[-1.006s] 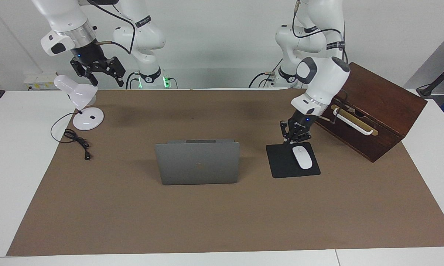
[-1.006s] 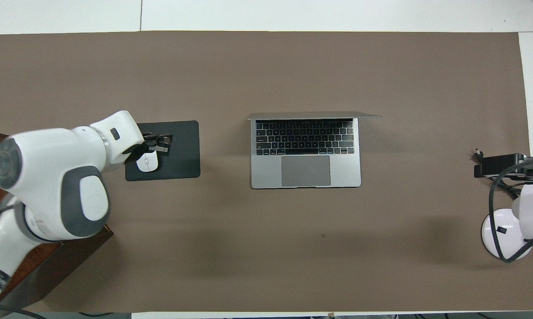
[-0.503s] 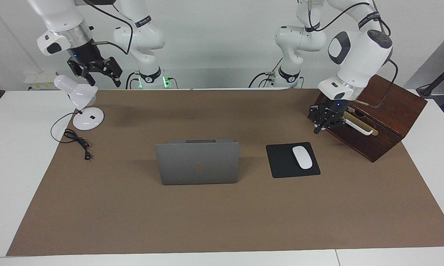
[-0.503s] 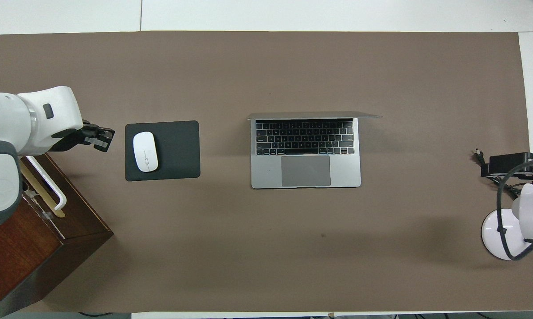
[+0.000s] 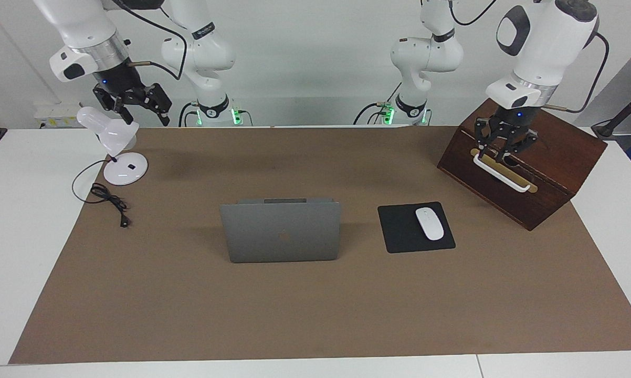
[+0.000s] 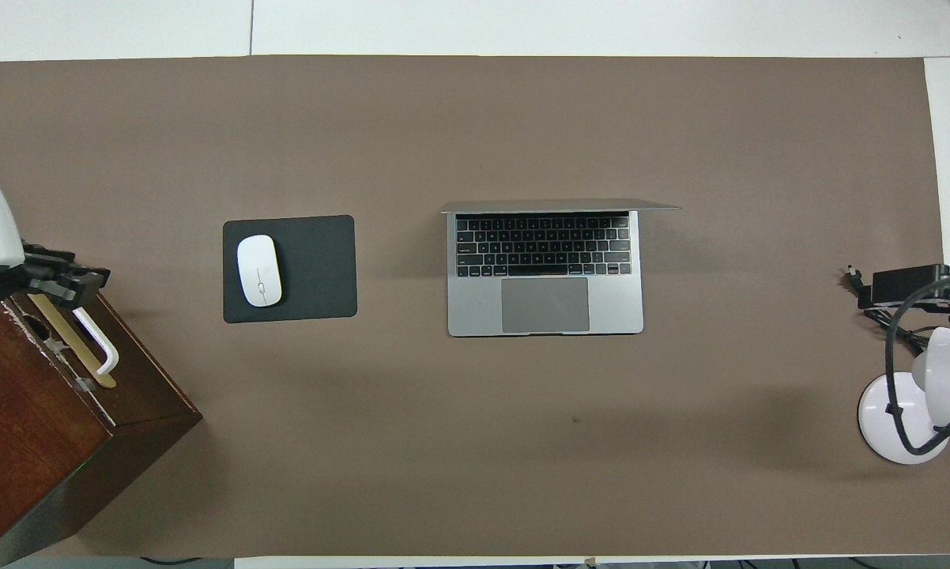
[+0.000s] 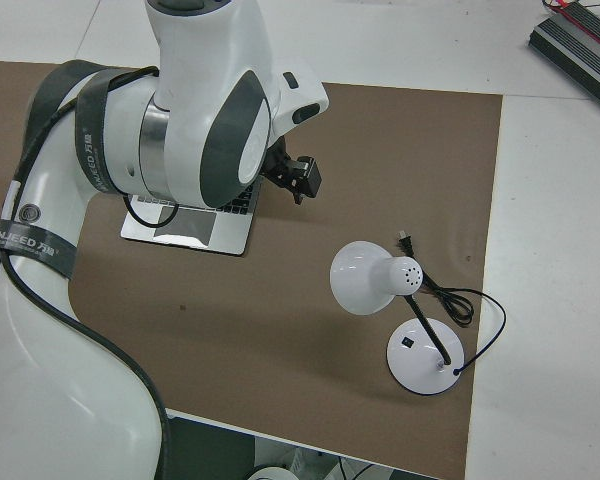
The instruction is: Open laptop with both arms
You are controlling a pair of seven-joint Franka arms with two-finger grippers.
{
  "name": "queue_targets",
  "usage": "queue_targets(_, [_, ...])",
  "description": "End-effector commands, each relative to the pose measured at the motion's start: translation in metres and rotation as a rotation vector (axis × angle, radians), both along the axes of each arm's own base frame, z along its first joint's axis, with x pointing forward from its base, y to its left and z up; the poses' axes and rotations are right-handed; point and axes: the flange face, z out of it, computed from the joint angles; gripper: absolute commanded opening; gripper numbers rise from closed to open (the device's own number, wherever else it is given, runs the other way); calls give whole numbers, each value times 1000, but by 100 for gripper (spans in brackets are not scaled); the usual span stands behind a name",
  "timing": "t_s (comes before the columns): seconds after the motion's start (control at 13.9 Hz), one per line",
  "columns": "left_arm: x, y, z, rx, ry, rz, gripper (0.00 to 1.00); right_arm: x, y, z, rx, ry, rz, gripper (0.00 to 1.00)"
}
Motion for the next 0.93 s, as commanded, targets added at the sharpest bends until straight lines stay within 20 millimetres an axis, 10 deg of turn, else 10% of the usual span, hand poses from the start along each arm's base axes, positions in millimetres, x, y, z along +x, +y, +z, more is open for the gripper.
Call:
queue_targets(0.0, [-10, 20, 13, 19, -5, 28, 100, 22, -10, 11, -20, 23, 17, 100])
queue_targets(0.29, [-14, 61, 39, 6, -40, 176, 100, 22, -23, 6, -20, 5, -18, 100])
queue_targets(0.86, [15, 59, 77, -51, 62, 464, 100, 23, -26, 2, -17, -8, -21, 100])
